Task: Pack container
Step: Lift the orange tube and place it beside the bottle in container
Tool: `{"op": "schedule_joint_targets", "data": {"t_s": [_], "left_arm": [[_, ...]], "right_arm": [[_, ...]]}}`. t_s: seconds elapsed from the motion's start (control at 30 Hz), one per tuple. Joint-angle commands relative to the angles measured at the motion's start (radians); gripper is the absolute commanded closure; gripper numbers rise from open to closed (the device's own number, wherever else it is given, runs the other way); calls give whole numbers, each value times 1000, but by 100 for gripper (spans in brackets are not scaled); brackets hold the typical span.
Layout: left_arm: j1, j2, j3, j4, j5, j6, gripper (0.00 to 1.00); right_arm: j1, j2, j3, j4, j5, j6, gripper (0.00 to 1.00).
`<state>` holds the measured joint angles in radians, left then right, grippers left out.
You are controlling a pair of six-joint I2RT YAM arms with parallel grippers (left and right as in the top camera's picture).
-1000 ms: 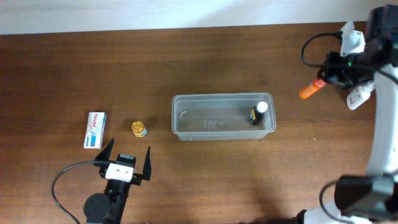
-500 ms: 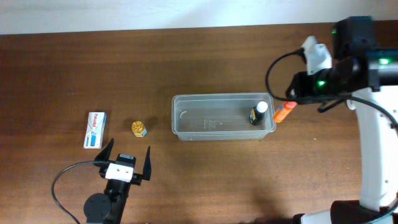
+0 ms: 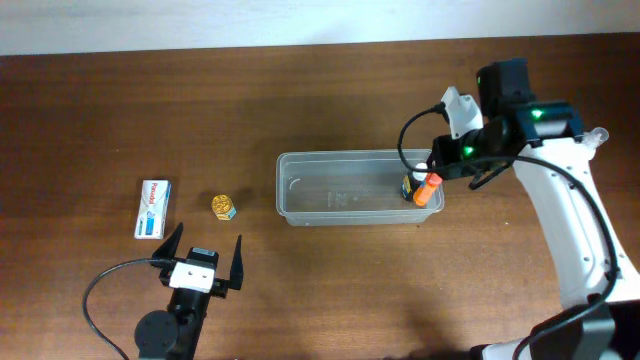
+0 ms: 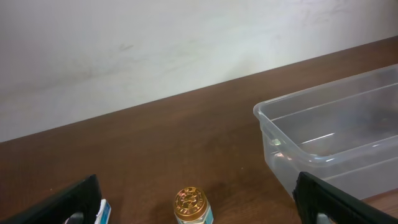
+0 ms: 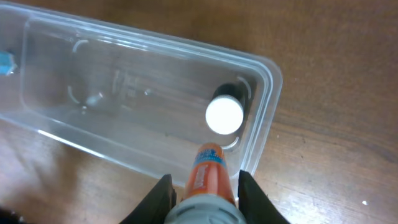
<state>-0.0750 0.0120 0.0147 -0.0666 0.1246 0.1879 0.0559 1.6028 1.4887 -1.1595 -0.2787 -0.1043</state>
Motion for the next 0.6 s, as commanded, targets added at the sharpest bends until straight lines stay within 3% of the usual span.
{"op": "schedule_joint_targets", "data": {"t_s": [0.0, 0.57], "left_arm": [[8, -7, -6, -1, 10, 16, 1], [8, -7, -6, -1, 10, 16, 1]], "right_arm": [[10, -3, -37, 24, 2, 8, 75], [10, 9, -127, 129, 2, 3, 74]]}}
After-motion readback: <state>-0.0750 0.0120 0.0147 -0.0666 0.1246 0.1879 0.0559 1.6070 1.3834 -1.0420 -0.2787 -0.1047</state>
